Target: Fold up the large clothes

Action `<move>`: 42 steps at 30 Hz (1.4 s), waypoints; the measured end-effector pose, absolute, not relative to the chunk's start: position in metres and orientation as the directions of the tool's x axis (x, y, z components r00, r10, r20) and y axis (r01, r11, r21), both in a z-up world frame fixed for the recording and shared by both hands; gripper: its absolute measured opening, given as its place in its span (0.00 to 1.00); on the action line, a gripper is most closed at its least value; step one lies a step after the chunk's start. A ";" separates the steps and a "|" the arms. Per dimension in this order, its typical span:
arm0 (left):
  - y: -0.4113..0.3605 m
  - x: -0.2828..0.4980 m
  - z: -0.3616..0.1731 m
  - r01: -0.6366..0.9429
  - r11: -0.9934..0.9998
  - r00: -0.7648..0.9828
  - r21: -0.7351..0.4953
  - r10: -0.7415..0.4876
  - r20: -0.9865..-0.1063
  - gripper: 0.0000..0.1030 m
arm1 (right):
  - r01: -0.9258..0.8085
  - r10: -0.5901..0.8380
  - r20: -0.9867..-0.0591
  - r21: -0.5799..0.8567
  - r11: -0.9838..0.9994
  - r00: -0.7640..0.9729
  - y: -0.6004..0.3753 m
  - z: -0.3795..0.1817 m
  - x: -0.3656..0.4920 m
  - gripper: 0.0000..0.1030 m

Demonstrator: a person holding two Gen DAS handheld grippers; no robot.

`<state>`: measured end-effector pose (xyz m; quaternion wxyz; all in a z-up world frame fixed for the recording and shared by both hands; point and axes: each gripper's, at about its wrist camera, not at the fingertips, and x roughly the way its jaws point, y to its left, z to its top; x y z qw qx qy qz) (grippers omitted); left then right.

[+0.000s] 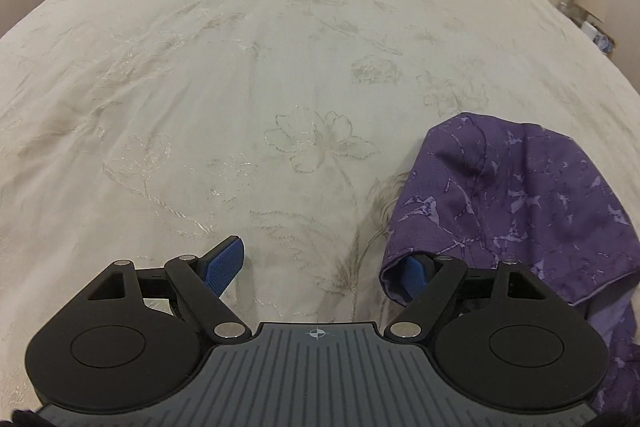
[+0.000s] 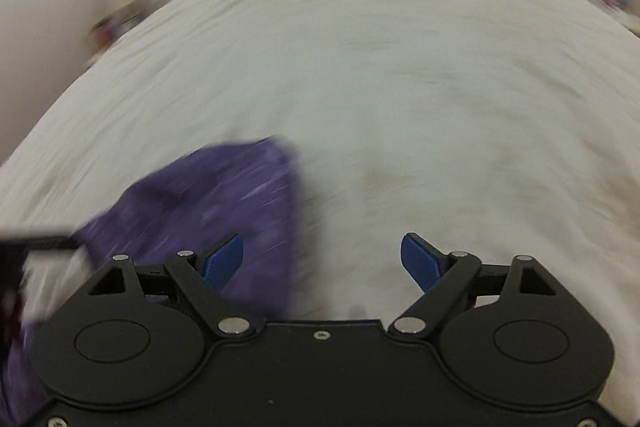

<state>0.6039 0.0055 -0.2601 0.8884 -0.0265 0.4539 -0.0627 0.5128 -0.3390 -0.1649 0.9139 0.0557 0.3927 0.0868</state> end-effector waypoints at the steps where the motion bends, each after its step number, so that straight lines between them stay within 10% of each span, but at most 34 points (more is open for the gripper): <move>1: 0.008 0.603 -0.258 0.087 0.990 0.585 -0.108 -0.139 -0.799 0.77 | -0.176 0.223 -0.706 0.141 0.974 0.672 -0.326 -0.166 0.506 0.89; 6: 0.006 0.605 -0.245 0.106 0.988 0.601 -0.111 -0.153 -0.784 0.77 | -0.299 0.149 -0.760 -0.063 0.952 0.633 -0.283 -0.192 0.509 0.87; 9: 0.006 0.603 -0.232 0.127 0.985 0.648 -0.119 -0.173 -0.741 0.77 | -0.250 0.081 -0.741 -0.120 0.961 0.667 -0.285 -0.192 0.522 0.32; 10: 0.007 0.601 -0.229 0.139 0.983 0.661 -0.119 -0.182 -0.728 0.77 | -0.193 0.066 -0.719 -0.097 0.976 0.692 -0.293 -0.186 0.525 0.30; 22: -0.003 0.613 -0.262 0.448 0.893 0.471 0.026 -0.211 -0.856 0.86 | -0.112 0.176 -0.804 0.136 0.984 0.568 -0.365 -0.204 0.529 0.80; 29: 0.028 0.599 -0.235 0.566 0.824 0.402 -0.010 -0.286 -0.870 0.86 | -0.235 0.287 -0.794 0.186 0.954 0.536 -0.379 -0.176 0.498 0.82; 37: 0.032 0.619 -0.208 0.230 0.875 0.460 -0.426 -0.484 -0.745 0.87 | -0.193 0.360 -0.732 0.306 0.932 0.578 -0.382 -0.157 0.532 0.83; 42: -0.027 0.630 -0.241 0.257 0.882 0.408 -0.396 -0.470 -0.783 0.86 | -0.166 0.379 -0.729 0.349 0.922 0.570 -0.364 -0.176 0.580 0.83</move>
